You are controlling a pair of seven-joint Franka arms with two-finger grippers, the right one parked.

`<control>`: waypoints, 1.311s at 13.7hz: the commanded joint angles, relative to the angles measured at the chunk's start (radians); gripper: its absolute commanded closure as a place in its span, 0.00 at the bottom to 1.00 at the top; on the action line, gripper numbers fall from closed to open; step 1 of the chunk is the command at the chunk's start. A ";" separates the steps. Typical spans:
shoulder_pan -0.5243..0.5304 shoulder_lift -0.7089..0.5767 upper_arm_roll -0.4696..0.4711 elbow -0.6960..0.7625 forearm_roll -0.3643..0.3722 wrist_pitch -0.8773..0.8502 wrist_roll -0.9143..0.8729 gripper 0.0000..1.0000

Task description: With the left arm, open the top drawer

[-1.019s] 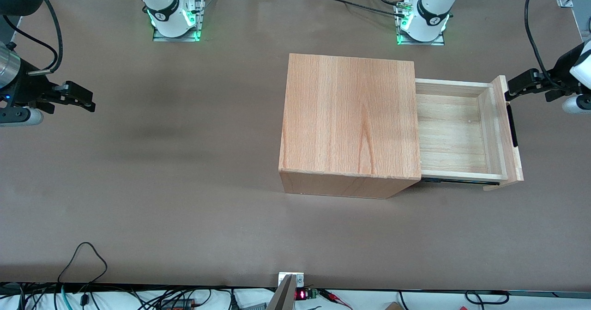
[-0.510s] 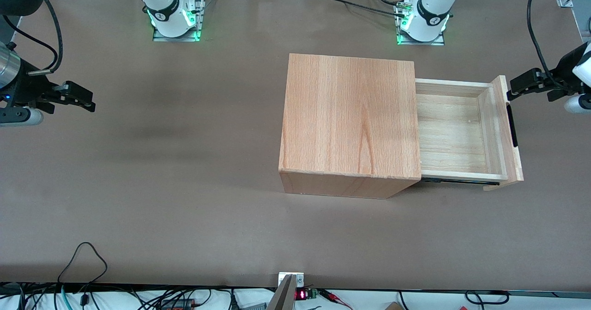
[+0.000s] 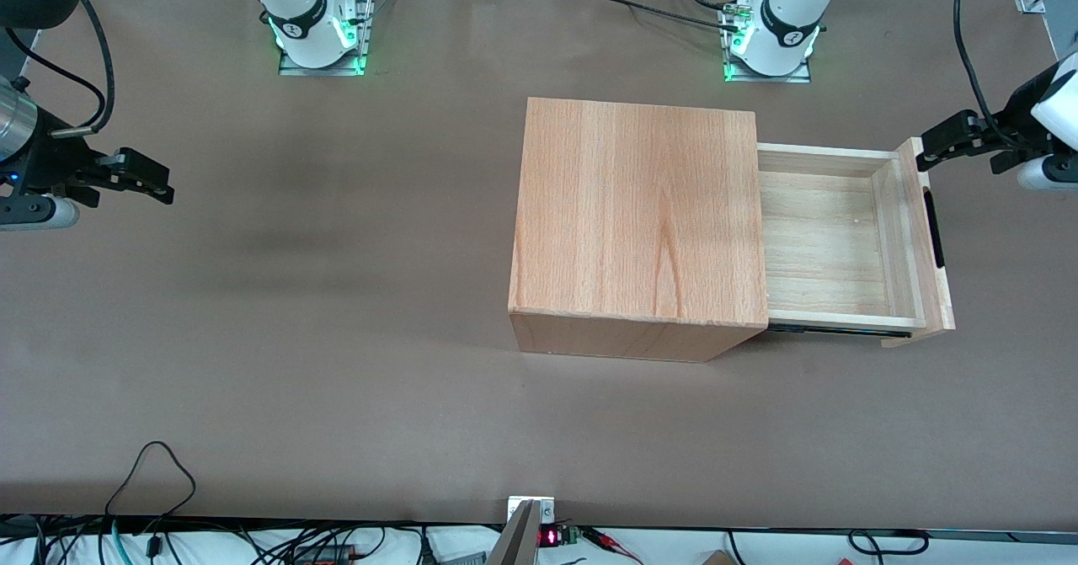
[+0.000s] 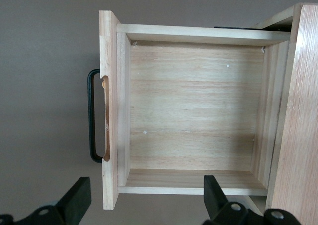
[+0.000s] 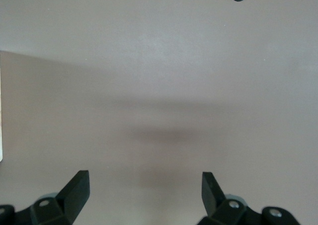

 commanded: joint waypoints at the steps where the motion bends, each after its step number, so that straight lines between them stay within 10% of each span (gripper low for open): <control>1: 0.004 -0.048 -0.006 -0.067 0.019 0.033 -0.012 0.00; 18: 0.027 -0.122 -0.011 -0.202 0.014 0.122 -0.014 0.00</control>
